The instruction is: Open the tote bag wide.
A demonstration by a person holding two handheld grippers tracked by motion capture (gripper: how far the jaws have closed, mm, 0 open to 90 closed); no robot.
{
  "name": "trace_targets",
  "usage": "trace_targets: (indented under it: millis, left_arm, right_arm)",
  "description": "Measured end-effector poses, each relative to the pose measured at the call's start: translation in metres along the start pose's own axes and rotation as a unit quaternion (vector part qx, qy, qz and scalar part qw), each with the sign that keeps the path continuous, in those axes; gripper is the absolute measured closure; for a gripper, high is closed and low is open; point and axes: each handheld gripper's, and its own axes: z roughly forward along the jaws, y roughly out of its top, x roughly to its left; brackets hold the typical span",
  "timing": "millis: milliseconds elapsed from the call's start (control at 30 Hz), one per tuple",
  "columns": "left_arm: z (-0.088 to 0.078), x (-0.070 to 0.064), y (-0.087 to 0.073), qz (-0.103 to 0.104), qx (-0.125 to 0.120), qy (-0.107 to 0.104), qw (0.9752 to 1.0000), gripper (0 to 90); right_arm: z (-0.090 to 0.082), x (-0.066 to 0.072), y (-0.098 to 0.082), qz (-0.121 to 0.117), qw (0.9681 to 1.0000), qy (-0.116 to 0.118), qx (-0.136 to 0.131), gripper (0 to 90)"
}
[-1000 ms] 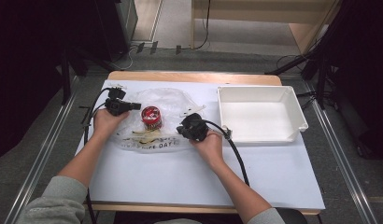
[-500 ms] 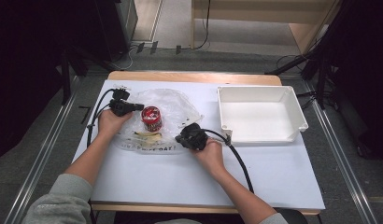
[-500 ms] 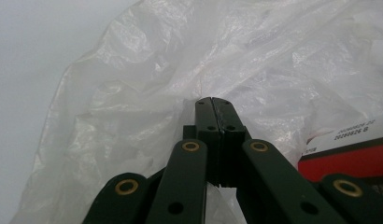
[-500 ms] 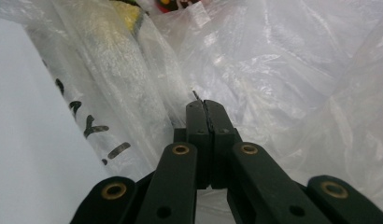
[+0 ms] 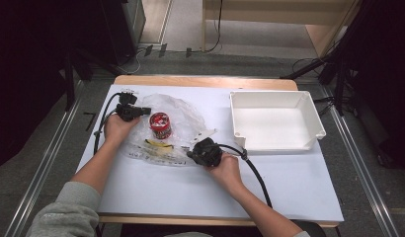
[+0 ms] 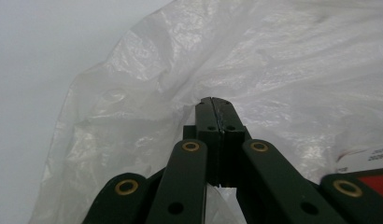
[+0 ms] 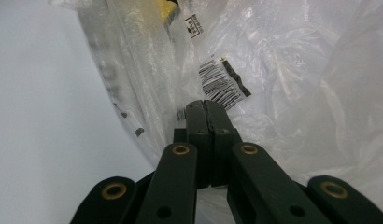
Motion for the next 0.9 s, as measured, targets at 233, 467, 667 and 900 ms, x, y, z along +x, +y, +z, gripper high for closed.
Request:
trace_targets:
  millis: [233, 467, 667, 900]
  left_arm:
    - [-0.001, 0.003, 0.000, -0.013, -0.004, 0.007, 0.9999, 90.0]
    - [-0.004, 0.002, 0.002, -0.028, 0.007, -0.002, 0.9996, 90.0]
    - [-0.017, -0.005, 0.005, -0.029, 0.007, -0.035, 0.9989, 88.5]
    - [-0.036, -0.018, 0.011, -0.009, 0.011, -0.044, 0.9989, 81.1]
  right_arm:
    - [-0.005, 0.003, -0.007, -0.009, 0.9999, 0.015, 0.000, 90.0]
    - [-0.005, 0.005, -0.005, -0.014, 0.9999, 0.004, 0.004, 90.0]
    - [-0.006, 0.000, 0.002, -0.007, 0.9999, 0.003, -0.008, 90.0]
    - [-0.015, -0.003, 0.012, 0.012, 0.9995, 0.009, -0.027, 85.6]
